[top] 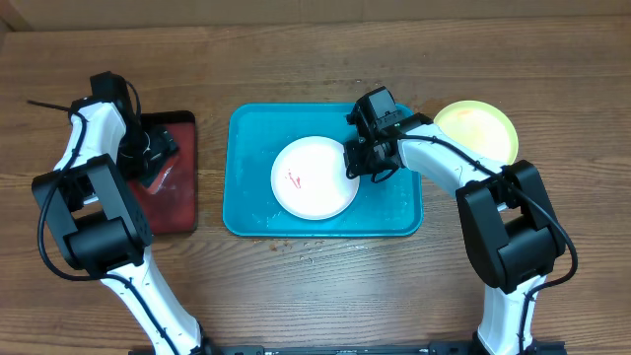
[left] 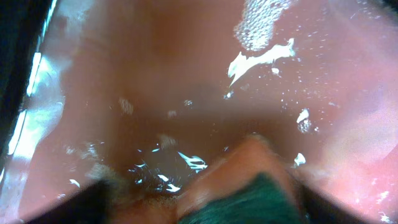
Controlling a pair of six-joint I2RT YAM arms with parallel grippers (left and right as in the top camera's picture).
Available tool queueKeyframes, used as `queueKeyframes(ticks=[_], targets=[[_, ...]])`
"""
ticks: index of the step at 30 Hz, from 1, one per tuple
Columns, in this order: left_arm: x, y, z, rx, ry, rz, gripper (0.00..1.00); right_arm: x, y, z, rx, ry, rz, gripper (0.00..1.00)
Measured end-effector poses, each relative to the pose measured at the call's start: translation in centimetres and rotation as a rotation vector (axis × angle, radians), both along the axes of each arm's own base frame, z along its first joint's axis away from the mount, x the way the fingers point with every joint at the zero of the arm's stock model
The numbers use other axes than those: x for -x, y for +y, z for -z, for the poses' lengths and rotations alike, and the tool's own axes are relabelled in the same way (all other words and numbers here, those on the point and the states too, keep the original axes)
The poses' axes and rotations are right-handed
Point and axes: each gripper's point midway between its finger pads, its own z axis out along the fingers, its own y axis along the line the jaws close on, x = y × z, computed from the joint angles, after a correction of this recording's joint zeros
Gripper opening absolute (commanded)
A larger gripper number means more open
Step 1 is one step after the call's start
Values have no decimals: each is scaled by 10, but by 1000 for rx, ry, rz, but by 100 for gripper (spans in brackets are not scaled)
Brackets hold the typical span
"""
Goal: Clean dirty plates on tray and stack at the side
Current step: 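Rub the sponge in the water on the red tray with the left gripper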
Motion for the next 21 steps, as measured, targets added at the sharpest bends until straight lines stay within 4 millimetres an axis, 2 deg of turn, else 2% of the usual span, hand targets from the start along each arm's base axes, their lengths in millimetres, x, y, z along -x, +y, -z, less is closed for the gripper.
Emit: queueKeyframes(ticks=[2, 6, 7, 8, 9, 10, 21], targets=[[1, -1, 0, 2, 8, 13, 6, 0, 0, 0, -2, 0, 0, 17], [6, -4, 1, 14, 24, 23, 4, 0, 1, 0, -5, -1, -1, 17], [6, -4, 1, 15, 25, 23, 10, 0, 1, -1, -6, -1, -1, 17], [6, -4, 1, 15, 25, 22, 32, -1, 1, -1, -6, -2, -2, 17], [6, -4, 1, 16, 26, 25, 89, 0, 1, -1, -6, -1, -2, 17], [7, -4, 1, 16, 31, 23, 100, 0, 1, 0, -7, -1, -2, 17], [32, -12, 0, 60, 127, 15, 99, 0, 1, 0, -7, -2, -2, 18]])
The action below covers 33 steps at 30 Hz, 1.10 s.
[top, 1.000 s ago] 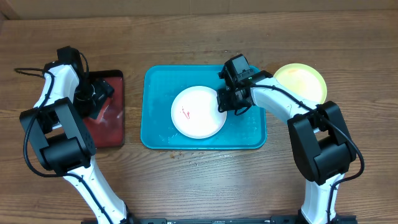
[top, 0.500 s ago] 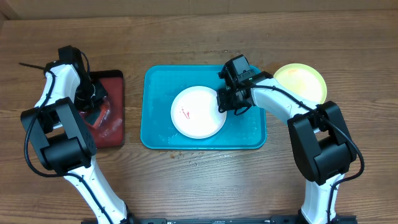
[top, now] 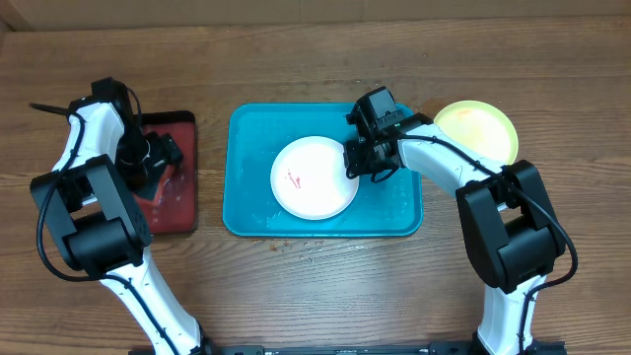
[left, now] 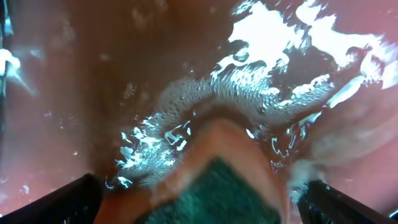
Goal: Clean dirty plates on tray and stack at the side
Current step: 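Rub the sponge in the water on the red tray with the left gripper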
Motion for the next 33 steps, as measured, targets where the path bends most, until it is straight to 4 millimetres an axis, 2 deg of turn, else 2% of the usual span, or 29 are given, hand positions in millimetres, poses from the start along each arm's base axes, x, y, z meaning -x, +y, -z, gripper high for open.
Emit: queueKeyframes(ticks=[2, 9, 12, 14, 15, 16, 17, 18, 19, 25, 28, 32, 33], targets=[[6, -2, 0, 9, 22, -3, 78, 0, 0, 0, 0, 1, 1, 18], [27, -9, -2, 37, 108, 1, 38, 0, 0, 0, 0, 1, 0, 18], [28, -10, -2, 40, 115, -2, 14, 0, 0, 0, -1, 0, 0, 18], [28, -9, -2, 38, 111, 2, 9, 0, 0, 0, -2, -1, 0, 18], [25, -9, -1, 35, 102, 1, 10, -1, 0, 0, -2, -2, 0, 18], [23, -8, -1, 32, 93, 0, 20, 0, 0, 0, -1, -2, 1, 18], [21, -7, 0, 28, 84, 3, 52, 0, 0, 0, -2, -1, 0, 18], [19, -6, 0, 24, 75, 0, 94, 0, 0, 0, -2, -1, 0, 18], [17, -6, 0, 23, 68, -1, 100, 0, 0, 0, -1, -2, 0, 18], [18, -13, 0, 64, 67, -6, 100, -1, 0, 0, -2, -2, 0, 18], [26, -19, -1, 90, 99, -13, 81, -1, 0, 0, -2, -2, 0, 18], [33, -23, -3, 107, 128, -6, 31, 0, 0, 0, -2, -2, 0, 19], [34, -23, -3, 109, 130, -4, 22, 0, 0, 0, -2, -2, 0, 19]])
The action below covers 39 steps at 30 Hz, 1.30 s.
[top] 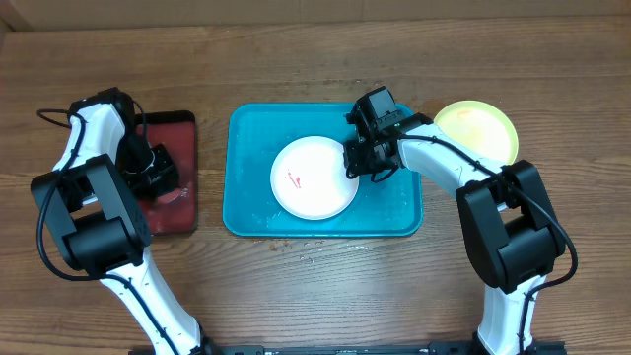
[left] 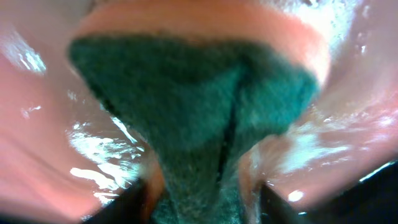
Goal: Clean dirty plates on tray and stack at the side
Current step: 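Rub the sponge in the water on the red tray with the left gripper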
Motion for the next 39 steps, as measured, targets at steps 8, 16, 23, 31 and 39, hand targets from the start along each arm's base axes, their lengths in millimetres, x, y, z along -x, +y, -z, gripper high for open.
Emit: queueKeyframes(ticks=[8, 16, 23, 31, 39], targets=[[-9, 0, 2, -2, -38, 18, 100, 0, 0, 0, 0, 0, 0, 19], [-39, 12, 4, -59, -160, 16, 99, 0, 0, 0, 0, -1, 0, 19], [-44, 17, 4, -81, -179, 17, 40, 0, 0, 0, 0, 0, 0, 18], [-32, 11, 2, -51, -131, 23, 4, 0, 0, 0, 0, 0, 0, 18], [-40, 6, -45, 1, -109, 17, 4, 0, 0, 0, 0, 0, 0, 19]])
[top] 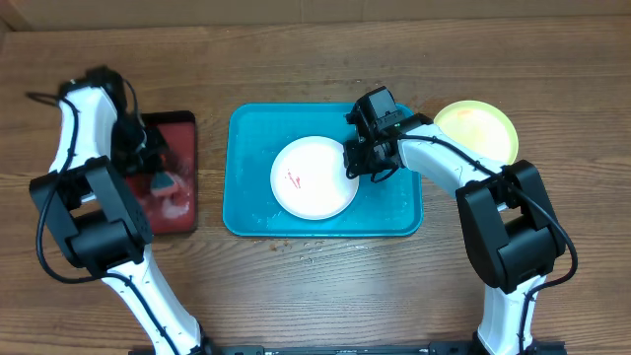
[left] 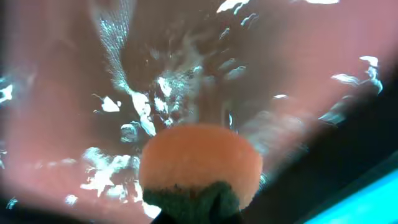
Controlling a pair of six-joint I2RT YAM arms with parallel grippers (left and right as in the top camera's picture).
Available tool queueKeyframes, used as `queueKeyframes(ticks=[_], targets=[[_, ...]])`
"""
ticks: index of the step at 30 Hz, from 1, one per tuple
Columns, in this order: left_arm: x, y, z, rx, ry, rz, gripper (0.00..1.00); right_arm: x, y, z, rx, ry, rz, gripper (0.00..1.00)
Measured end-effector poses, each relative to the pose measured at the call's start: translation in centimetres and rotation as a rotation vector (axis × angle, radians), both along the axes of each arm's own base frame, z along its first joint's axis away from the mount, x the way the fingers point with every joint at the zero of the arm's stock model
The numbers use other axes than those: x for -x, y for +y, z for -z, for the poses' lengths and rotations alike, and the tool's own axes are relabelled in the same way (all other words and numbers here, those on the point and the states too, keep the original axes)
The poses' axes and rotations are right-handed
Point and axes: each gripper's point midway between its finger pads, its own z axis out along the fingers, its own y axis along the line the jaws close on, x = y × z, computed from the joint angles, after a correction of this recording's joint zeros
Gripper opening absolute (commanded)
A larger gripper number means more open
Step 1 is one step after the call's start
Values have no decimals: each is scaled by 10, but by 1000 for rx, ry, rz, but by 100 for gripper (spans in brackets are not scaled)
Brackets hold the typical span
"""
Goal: Clean dirty plates on tray and stack at the side
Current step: 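Rub the sponge in the water on the red tray with the left gripper, then carry the sponge with the left gripper onto the white plate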
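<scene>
A white plate (top: 314, 177) with a small red smear lies on the blue tray (top: 246, 212). My right gripper (top: 361, 161) is shut on the plate's right rim. A yellow-green plate (top: 477, 128) sits on the table right of the tray. My left gripper (top: 158, 173) hangs over the red soapy tray (top: 177, 212), shut on an orange and green sponge (left: 199, 168). In the left wrist view the sponge is folded, orange side out, above foamy red water (left: 124, 93).
The red tray's dark rim (left: 348, 155) and a corner of the blue tray (left: 367, 208) show at the right of the left wrist view. Bare wooden table (top: 315, 286) lies in front of both trays.
My left gripper has risen off the red tray's bottom with the sponge; the soapy water now lies further below it. The right gripper and the white plate have not moved.
My left gripper held the sponge down in the red tray's soapy water, at the tray's upper part, then its middle, then pressed close to the bottom. Now it holds the sponge above the water. My right gripper stayed shut on the white plate's rim throughout.
</scene>
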Motion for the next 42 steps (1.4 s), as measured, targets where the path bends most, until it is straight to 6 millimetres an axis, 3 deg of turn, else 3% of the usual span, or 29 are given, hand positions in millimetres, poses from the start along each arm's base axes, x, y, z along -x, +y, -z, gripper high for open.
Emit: queueKeyframes(ticks=[4, 8, 11, 13, 14, 18, 21, 25, 30, 33, 36, 42], targets=[[-18, 0, -52, 13, -74, -2, 4, 0, 0, 0, -1, -2, 0, 18], [-29, -3, -91, 26, -150, -3, 4, -1, 0, 0, -1, -3, 0, 18], [-34, -5, -94, 25, -171, 2, 4, -1, 1, 0, -2, -6, 0, 18], [-39, -7, -88, 23, -179, 11, 4, -3, 1, -1, -5, -13, 0, 9], [-40, -10, -80, 24, -177, 20, 4, -4, 1, -1, -5, -18, 1, 4], [-35, -30, -44, 47, -120, 57, 4, -3, 1, 0, -8, -14, -1, 4], [-26, -49, -33, 103, -70, 86, 4, -2, 1, 0, -9, -12, -1, 4], [-31, -68, -51, 214, -117, 126, 4, -2, 2, 0, -11, -11, -1, 4], [-55, -89, -94, 318, -278, 186, 4, -2, 2, 0, -12, -11, -1, 4], [-54, -111, -108, 348, -300, 229, 4, -2, 2, 0, -13, -13, -2, 4], [-51, -150, -112, 380, -292, 312, 4, -2, 2, 0, -14, -14, -2, 4], [-38, -237, -87, 402, -237, 499, 4, -3, 2, 0, -14, -14, -2, 4]])
